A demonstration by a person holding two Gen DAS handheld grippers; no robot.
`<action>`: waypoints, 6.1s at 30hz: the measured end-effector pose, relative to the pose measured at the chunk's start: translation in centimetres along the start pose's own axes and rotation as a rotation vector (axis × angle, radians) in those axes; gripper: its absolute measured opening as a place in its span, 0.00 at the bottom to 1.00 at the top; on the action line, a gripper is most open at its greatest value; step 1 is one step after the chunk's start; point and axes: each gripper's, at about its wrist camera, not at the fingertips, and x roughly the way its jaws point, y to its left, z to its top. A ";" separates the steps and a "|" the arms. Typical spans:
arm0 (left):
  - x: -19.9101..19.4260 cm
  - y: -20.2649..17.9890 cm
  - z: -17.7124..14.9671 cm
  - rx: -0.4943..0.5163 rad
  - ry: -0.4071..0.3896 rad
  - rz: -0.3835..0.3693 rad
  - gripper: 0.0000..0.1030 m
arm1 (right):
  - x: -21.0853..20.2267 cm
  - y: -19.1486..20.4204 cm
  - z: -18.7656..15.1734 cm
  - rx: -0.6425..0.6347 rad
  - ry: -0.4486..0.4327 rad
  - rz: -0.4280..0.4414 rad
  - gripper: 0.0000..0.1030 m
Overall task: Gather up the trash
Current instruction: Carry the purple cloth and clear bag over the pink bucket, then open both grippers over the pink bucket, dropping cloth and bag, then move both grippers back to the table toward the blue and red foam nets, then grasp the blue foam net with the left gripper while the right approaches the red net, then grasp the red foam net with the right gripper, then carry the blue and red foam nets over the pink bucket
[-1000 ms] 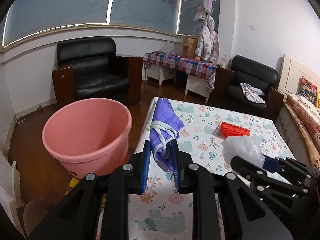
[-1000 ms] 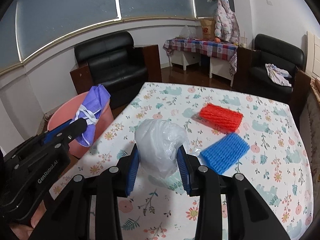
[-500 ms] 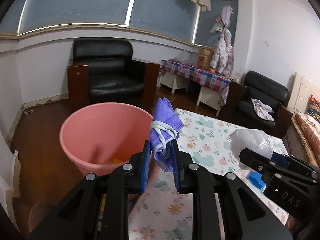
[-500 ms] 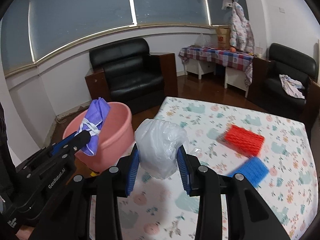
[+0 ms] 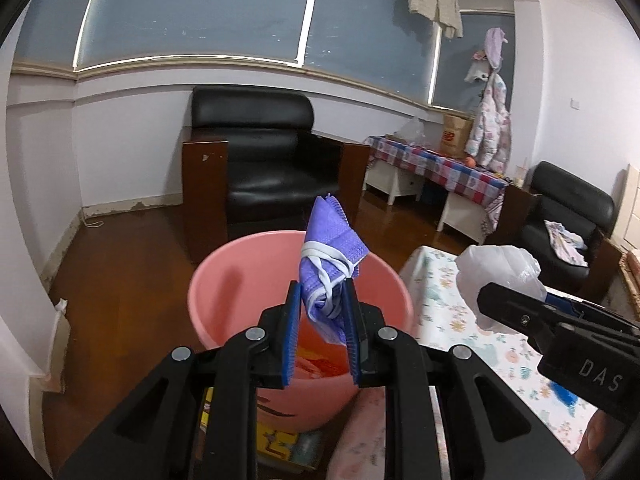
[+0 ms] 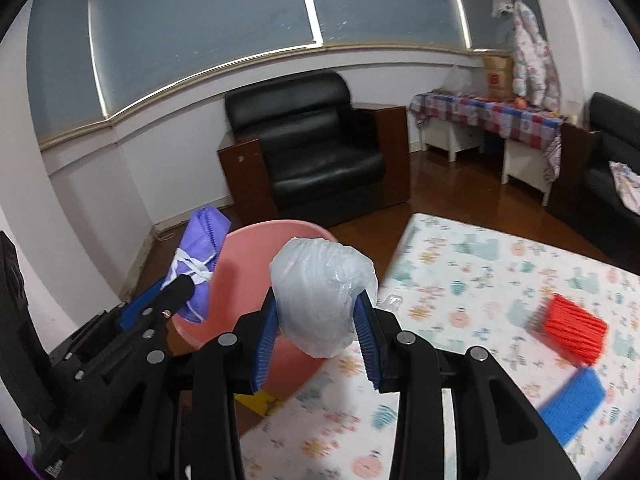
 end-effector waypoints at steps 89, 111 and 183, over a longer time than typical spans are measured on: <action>-0.7 -11.8 -3.2 0.229 0.172 -0.412 0.48 | -8.5 -12.8 -6.2 0.147 0.078 -0.293 0.60; 3.3 -25.8 -8.2 0.517 0.391 -0.687 0.47 | -13.6 -22.3 -10.9 0.283 0.112 -0.443 0.60; 0.0 -13.7 -3.4 0.228 0.268 -0.444 0.07 | -7.6 -15.9 -5.2 0.244 0.090 -0.134 0.12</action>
